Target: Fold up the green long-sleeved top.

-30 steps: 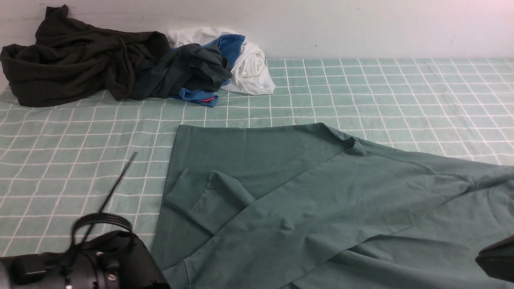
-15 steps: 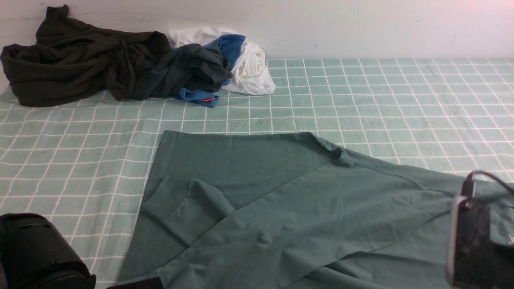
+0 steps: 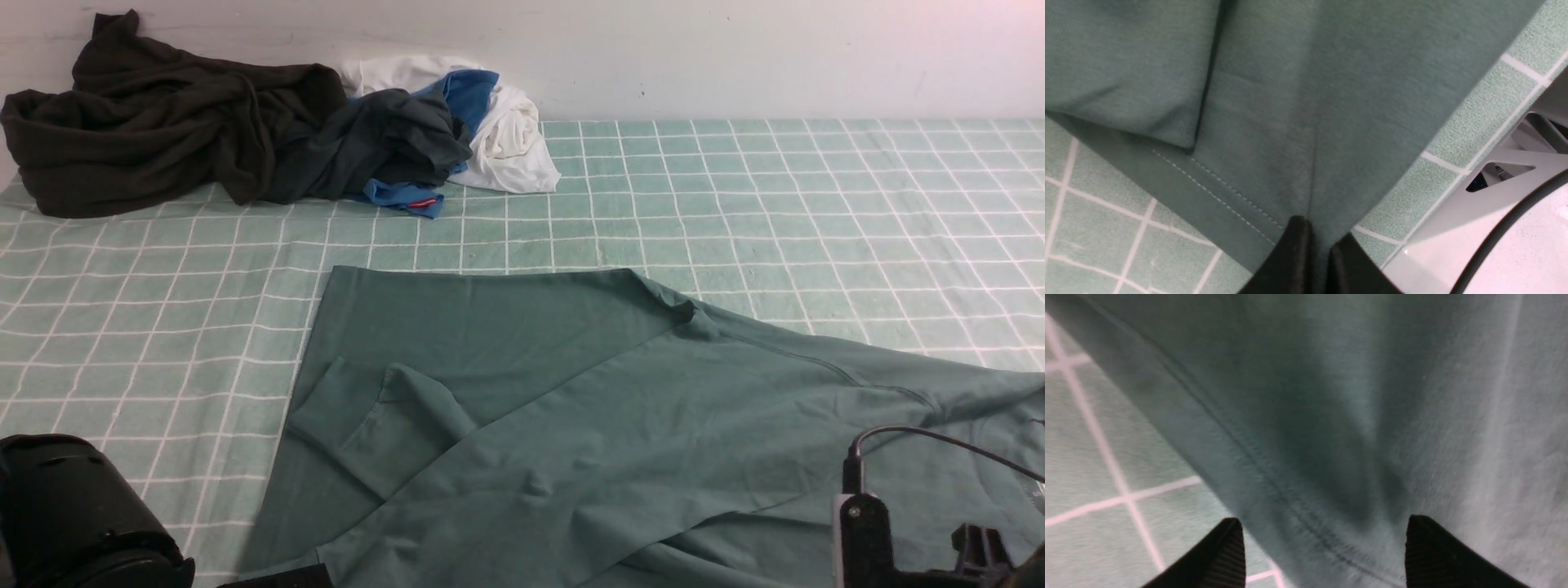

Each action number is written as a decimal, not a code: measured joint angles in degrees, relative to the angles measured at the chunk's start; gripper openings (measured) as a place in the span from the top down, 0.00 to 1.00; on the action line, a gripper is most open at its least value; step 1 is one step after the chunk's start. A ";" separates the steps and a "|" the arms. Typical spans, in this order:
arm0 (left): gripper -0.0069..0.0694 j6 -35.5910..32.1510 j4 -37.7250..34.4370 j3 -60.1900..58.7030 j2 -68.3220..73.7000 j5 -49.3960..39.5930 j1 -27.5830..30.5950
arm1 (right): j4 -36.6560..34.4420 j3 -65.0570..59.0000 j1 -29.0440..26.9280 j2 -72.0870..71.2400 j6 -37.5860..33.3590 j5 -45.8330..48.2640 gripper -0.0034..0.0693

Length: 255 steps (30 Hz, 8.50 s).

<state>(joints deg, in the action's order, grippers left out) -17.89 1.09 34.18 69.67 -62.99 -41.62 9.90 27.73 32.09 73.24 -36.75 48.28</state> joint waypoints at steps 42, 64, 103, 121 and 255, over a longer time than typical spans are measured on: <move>0.88 0.93 9.43 38.70 17.48 -3.99 20.63 | -7.70 40.37 -18.91 15.66 -15.07 7.35 0.94; 0.88 -0.03 11.88 67.11 51.35 4.51 29.56 | -8.49 63.92 -21.87 44.10 -12.78 2.12 0.94; 0.86 5.27 4.05 74.82 52.59 -6.96 28.60 | -19.98 72.09 -17.24 55.71 20.42 -9.78 0.62; 0.91 1.51 -3.96 57.26 47.13 -6.09 24.07 | -8.07 73.19 -26.80 41.69 29.80 10.61 0.62; 0.91 13.47 1.55 -2.77 -59.97 1.41 28.68 | -6.15 87.65 12.27 42.62 38.09 22.49 0.35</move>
<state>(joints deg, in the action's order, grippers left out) -4.42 2.64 31.41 9.71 -61.58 -12.93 3.75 115.38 44.35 115.86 1.34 70.77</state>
